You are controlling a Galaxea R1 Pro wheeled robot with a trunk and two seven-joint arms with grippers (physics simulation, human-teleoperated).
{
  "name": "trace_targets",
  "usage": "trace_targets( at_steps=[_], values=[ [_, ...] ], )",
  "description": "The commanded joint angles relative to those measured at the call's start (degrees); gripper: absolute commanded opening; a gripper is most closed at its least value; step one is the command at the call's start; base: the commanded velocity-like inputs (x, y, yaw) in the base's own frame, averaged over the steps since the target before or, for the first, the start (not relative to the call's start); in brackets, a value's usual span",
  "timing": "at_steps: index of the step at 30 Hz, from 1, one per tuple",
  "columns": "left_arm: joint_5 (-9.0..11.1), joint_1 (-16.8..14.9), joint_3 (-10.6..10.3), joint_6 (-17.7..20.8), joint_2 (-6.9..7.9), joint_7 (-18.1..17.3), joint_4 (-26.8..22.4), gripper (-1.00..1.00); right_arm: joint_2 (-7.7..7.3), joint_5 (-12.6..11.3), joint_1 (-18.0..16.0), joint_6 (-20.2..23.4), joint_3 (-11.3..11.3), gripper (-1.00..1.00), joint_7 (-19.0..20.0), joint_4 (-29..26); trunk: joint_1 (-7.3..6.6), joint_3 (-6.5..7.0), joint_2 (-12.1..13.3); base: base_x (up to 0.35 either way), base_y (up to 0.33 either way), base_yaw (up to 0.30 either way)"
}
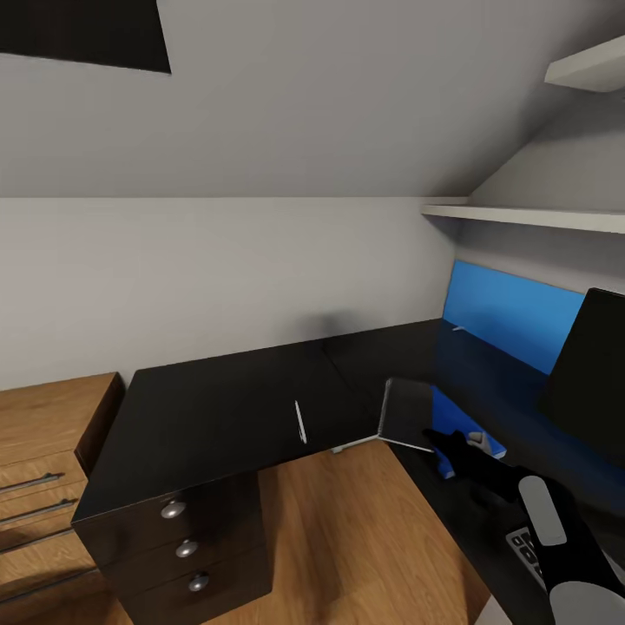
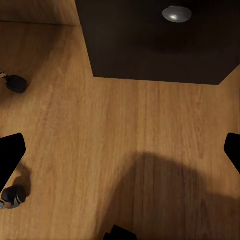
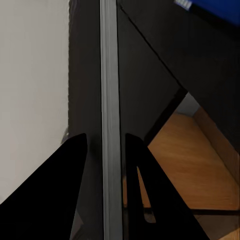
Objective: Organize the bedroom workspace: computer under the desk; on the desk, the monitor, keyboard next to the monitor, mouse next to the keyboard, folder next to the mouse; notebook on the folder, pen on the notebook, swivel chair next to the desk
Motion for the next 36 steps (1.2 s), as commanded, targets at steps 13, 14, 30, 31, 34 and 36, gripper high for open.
trace_targets(
  at_steps=[13,14,30,31,34,36],
  values=[
    [-0.35,-0.02,0.21,-0.13,-0.02,0.14,0.02,1.00,0.06,0.44,-0.02,-2.04,-0.18,-1.00,0.68,0.12,0.00,-0.06,-0.03,0.000,0.000,-0.001],
    [-0.35,-0.02,0.21,-0.13,-0.02,0.14,0.02,1.00,0.05,0.44,-0.02,-2.05,-0.19,-1.00,0.78,0.12,0.00,-0.06,-0.03,0.000,0.000,0.000],
    [-0.33,-0.03,0.21,-0.13,-0.02,0.15,0.02,1.00,0.10,0.28,0.02,-1.90,-0.23,-1.00,1.59,0.10,0.00,-0.06,-0.03,0.000,0.000,-0.002],
    [-0.34,-0.03,0.21,-0.13,-0.02,0.15,0.02,1.00,0.08,0.27,0.03,-1.90,-0.23,-1.00,1.63,0.10,0.00,-0.06,-0.03,0.000,0.000,-0.040],
    [-0.37,-0.03,0.21,-0.13,-0.02,0.15,0.02,1.00,0.05,0.26,0.00,-1.86,-0.26,-1.00,1.88,0.09,0.00,-0.06,-0.03,0.000,0.000,-0.122],
    [-0.36,-0.03,0.21,-0.13,-0.02,0.15,0.02,1.00,0.04,0.26,0.01,-1.85,-0.27,-1.00,1.92,0.09,0.00,-0.06,-0.03,0.000,0.000,-0.128]
  ],
)
